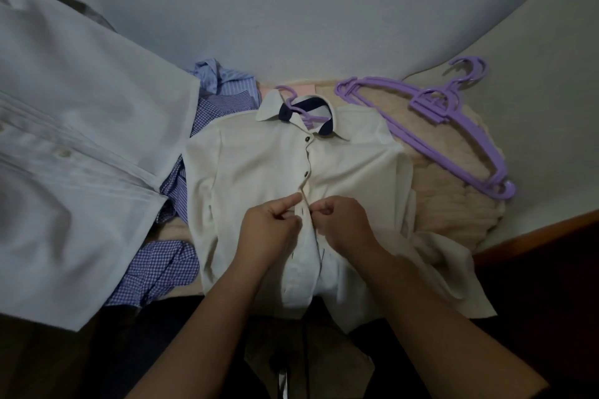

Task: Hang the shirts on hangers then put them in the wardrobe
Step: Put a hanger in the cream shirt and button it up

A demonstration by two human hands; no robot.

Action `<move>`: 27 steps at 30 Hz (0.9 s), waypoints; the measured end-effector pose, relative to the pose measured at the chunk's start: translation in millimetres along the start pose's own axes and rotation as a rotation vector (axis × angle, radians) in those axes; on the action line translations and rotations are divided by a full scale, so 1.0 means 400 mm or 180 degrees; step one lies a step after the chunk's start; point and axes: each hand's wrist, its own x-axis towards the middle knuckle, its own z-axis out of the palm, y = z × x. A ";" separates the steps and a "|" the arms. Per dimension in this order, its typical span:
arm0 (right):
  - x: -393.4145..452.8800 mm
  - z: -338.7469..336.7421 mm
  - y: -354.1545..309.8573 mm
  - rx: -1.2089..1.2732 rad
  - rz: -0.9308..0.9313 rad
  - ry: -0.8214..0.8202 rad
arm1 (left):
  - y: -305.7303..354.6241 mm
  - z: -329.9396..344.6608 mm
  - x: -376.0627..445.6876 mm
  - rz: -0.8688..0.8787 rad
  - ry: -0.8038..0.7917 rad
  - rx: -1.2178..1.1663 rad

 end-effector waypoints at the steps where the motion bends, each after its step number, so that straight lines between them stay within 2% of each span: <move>1: -0.005 0.002 0.000 0.0013 -0.0007 0.0023 | 0.000 0.006 -0.004 0.0087 0.0003 0.0123; 5: -0.023 -0.011 -0.003 0.0700 0.0196 0.0093 | 0.005 0.026 -0.012 0.0438 0.0027 0.0871; 9: -0.026 -0.028 0.004 0.1283 0.0421 -0.0071 | 0.009 0.032 -0.012 0.0500 0.0092 0.1027; 15: -0.024 -0.028 0.012 0.1634 0.0424 -0.0285 | 0.009 0.029 -0.014 0.0485 0.0026 0.0958; 20: -0.018 -0.031 0.020 0.1787 0.0477 -0.0386 | 0.006 0.028 -0.014 0.0197 -0.0119 0.0457; 23: -0.019 -0.030 0.019 0.1993 0.0489 -0.0456 | -0.003 0.031 -0.010 0.0179 -0.0115 0.0506; 27: -0.020 -0.027 0.016 0.1826 0.0480 -0.0410 | -0.007 0.032 -0.012 -0.0024 -0.0096 0.0096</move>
